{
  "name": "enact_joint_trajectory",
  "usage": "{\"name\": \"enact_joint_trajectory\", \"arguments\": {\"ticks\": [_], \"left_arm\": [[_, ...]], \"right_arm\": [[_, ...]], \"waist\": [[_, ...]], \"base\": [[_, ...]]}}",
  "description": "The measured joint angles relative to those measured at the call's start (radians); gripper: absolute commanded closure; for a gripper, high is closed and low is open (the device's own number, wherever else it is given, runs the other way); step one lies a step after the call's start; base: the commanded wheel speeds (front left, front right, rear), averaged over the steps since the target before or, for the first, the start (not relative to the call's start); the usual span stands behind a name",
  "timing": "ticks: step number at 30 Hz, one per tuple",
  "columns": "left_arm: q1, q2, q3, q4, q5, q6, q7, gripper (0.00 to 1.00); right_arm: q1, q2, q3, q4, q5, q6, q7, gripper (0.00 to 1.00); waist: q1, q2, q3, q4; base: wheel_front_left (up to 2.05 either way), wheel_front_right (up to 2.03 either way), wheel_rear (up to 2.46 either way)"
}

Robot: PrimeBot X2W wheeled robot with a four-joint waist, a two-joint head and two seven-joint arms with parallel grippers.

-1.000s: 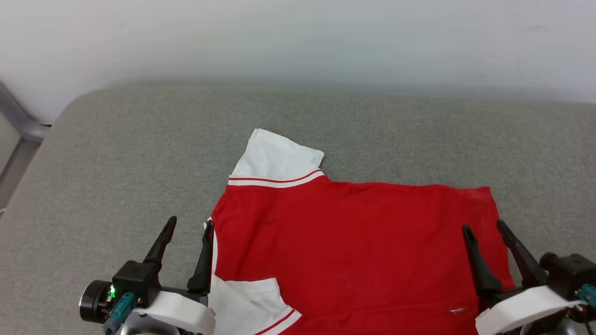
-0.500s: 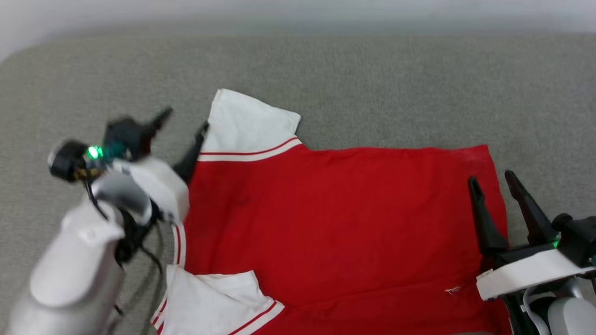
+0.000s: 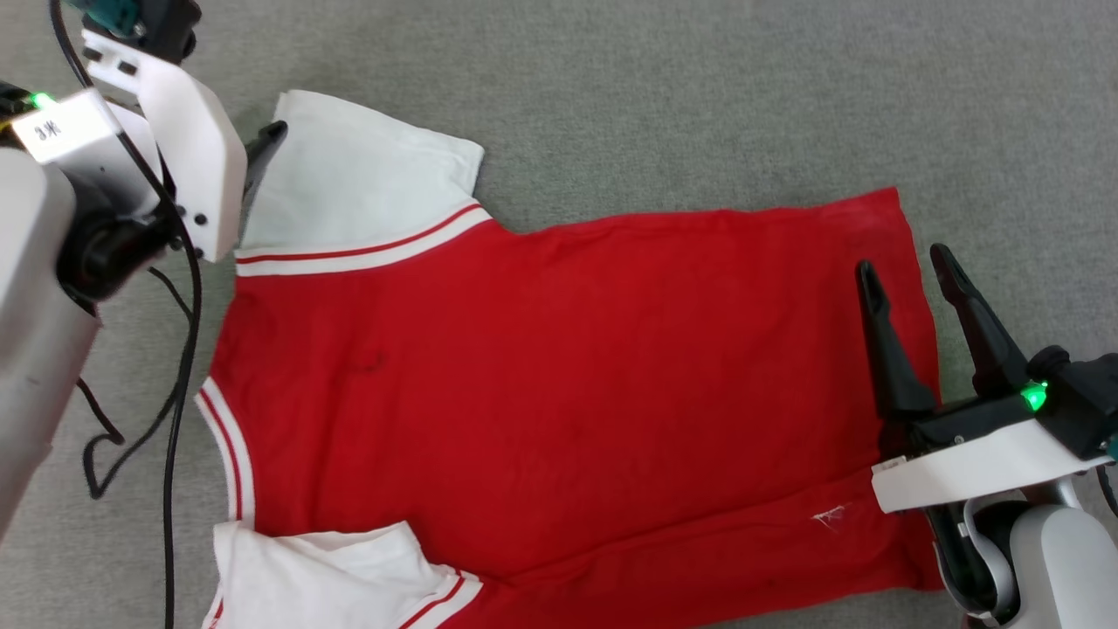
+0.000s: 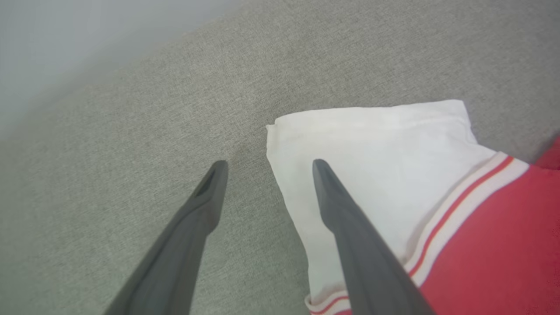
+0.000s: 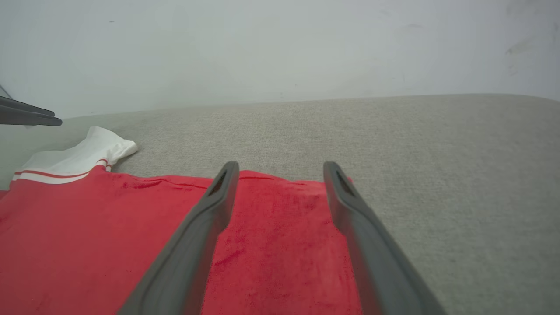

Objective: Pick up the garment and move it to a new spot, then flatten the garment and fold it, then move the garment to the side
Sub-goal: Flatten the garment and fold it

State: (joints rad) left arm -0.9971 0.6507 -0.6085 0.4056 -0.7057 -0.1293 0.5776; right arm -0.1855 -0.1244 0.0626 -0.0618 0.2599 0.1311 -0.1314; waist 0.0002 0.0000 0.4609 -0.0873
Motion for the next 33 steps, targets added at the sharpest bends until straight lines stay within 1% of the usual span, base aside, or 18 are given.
{"name": "enact_joint_trajectory", "arguments": {"ticks": [3,4,14,15,16,17,19,23,28,33], "left_arm": [[-0.044,0.012,-0.016,0.024,-0.047,0.0,0.051,0.0],[-0.084,0.026,-0.039,0.041,-0.068,0.0,0.08,0.0],[-0.153,0.032,-0.089,0.135,-0.096,0.0,0.122,0.0],[-0.155,0.031,-0.093,0.142,-0.104,0.0,0.128,0.36],[-0.156,0.03,-0.097,0.145,-0.113,0.0,0.133,0.82],[-0.156,0.029,-0.1,0.146,-0.121,0.0,0.134,1.0],[-0.156,0.026,-0.111,0.146,-0.128,0.0,0.119,1.0],[-0.143,0.003,-0.117,0.178,-0.123,-0.002,0.039,1.0],[-0.133,-0.006,-0.112,0.206,-0.12,-0.002,-0.038,1.0],[-0.101,-0.025,-0.105,0.185,-0.152,-0.002,-0.089,1.0]], "right_arm": [[-0.011,0.006,-0.002,-0.002,-0.006,0.0,0.004,0.0],[-0.022,0.009,0.002,-0.003,-0.008,0.0,0.004,0.0],[-0.042,0.02,0.016,-0.001,-0.018,0.0,-0.006,0.0],[-0.042,0.021,0.016,-0.002,-0.018,0.0,-0.006,0.0],[-0.042,0.021,0.015,-0.002,-0.019,0.0,-0.006,0.0],[-0.042,0.022,0.014,-0.002,-0.021,0.0,-0.006,0.0],[-0.042,0.023,0.013,-0.001,-0.023,0.0,-0.006,0.0],[-0.042,0.021,0.01,0.007,-0.026,0.0,0.0,0.0],[-0.042,0.01,-0.003,0.016,-0.031,0.0,0.024,0.0],[-0.028,-0.013,-0.023,0.035,-0.032,0.0,0.113,0.0]], "waist": [[0.0,0.0,0.03,-0.016],[0.0,0.0,0.059,-0.03],[-0.0001,0.0,0.114,-0.068],[-0.0001,0.0,0.115,-0.07],[-0.0002,0.0,0.114,-0.072],[-0.0001,0.0,0.114,-0.072],[-0.0002,0.0,0.11,-0.072],[-0.0001,0.0,0.088,-0.066],[-0.0001,0.0,0.038,-0.052],[-0.0002,0.0,-0.029,-0.028]], "base": [[0.0,0.0,0.0],[0.0,0.0,0.0],[0.0,0.0,0.0],[0.0,0.0,0.0],[0.0,0.0,0.0],[0.0,0.0,0.0],[0.0,0.0,0.0],[0.0,0.0,0.0],[0.0,0.0,0.0],[0.0,0.0,0.0]]}}
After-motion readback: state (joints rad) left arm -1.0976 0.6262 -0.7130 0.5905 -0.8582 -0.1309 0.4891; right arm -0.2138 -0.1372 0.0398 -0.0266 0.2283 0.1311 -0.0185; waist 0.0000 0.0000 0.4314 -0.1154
